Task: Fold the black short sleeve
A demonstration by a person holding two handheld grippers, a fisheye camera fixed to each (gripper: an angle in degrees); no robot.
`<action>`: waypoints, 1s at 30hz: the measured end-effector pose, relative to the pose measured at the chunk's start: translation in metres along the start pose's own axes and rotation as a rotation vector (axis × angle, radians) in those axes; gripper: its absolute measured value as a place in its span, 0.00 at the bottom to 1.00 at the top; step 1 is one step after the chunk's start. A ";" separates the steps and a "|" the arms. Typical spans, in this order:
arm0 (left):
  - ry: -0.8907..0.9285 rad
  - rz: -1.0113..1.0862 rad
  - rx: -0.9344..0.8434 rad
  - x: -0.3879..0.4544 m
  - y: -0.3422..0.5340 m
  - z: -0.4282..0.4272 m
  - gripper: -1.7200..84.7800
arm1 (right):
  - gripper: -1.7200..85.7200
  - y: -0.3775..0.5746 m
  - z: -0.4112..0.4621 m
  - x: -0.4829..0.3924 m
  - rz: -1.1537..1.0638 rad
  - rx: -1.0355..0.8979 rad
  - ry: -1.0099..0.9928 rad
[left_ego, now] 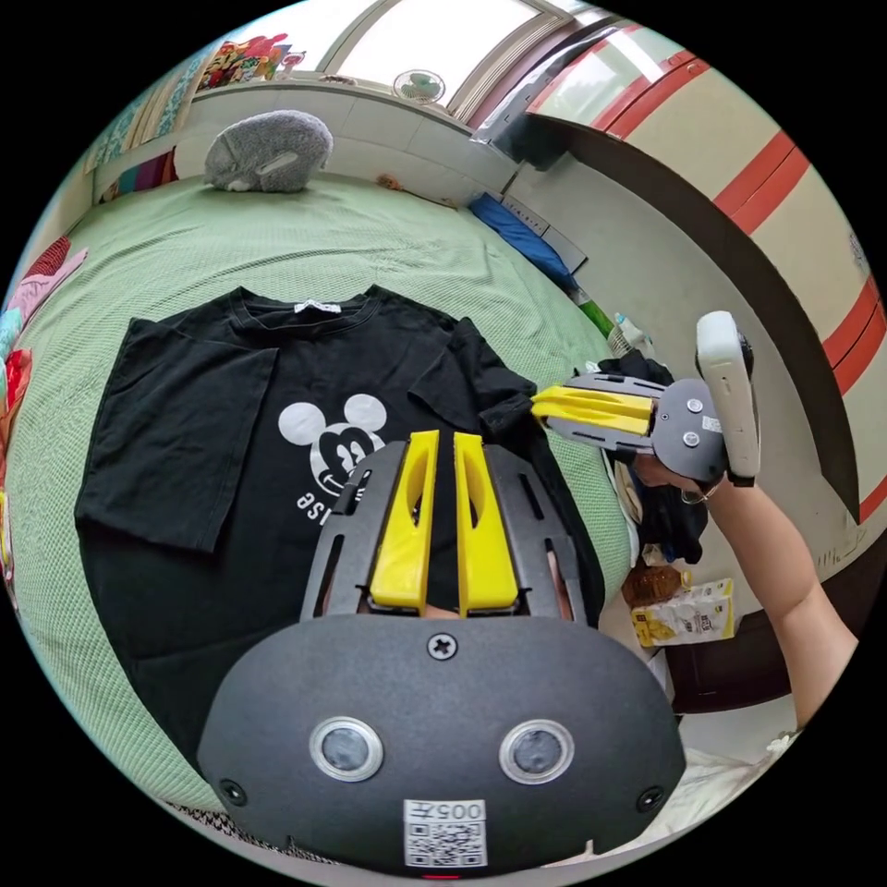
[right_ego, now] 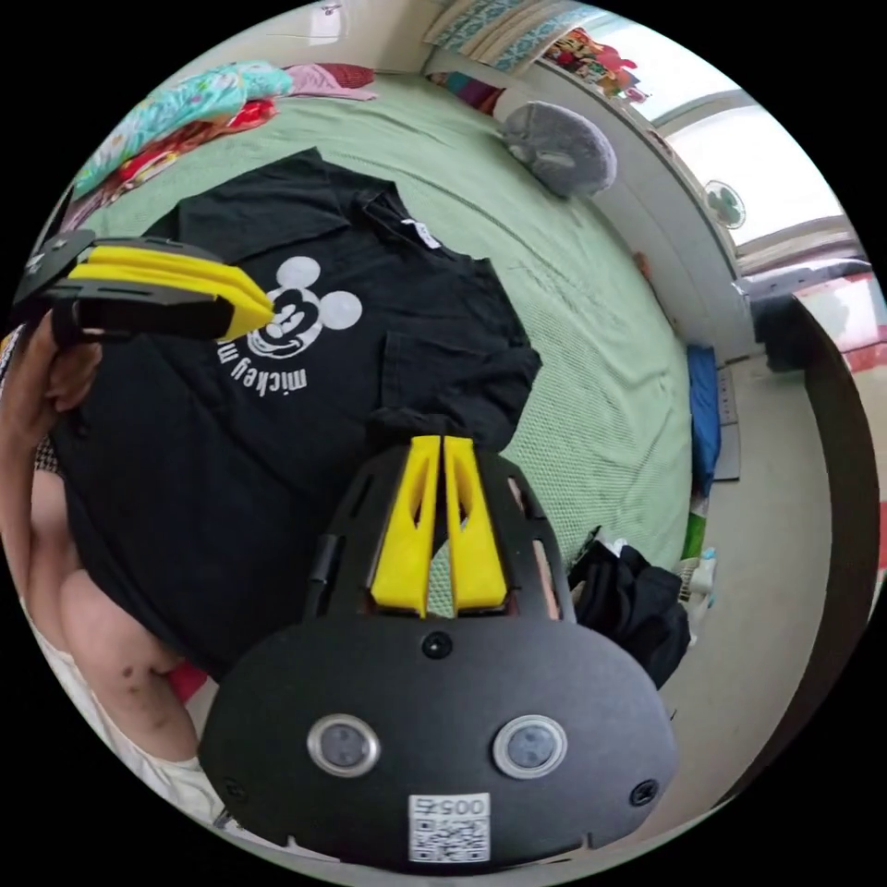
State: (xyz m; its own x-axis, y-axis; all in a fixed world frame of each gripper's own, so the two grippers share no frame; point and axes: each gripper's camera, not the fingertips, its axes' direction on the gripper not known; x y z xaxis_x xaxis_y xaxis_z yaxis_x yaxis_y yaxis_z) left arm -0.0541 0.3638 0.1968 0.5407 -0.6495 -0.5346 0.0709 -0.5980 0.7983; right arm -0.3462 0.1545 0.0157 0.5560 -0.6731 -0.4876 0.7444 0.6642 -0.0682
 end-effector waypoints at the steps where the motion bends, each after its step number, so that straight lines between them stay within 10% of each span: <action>1: -0.005 0.000 -0.007 -0.001 0.000 0.000 0.08 | 0.02 0.001 0.002 -0.002 -0.012 -0.024 -0.019; 9: -0.003 -0.008 -0.008 -0.012 0.001 -0.012 0.08 | 0.03 0.031 0.030 -0.016 -0.126 -0.276 -0.106; 30: 0.032 -0.074 0.030 -0.051 0.015 -0.067 0.08 | 0.01 -0.025 0.065 0.019 0.317 0.072 -0.347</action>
State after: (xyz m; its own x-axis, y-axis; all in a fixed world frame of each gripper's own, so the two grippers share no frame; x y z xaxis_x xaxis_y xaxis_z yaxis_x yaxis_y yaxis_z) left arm -0.0240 0.4196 0.2541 0.5616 -0.5876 -0.5826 0.0873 -0.6580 0.7479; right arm -0.3306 0.1040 0.0645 0.8415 -0.5177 -0.1541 0.5348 0.8386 0.1033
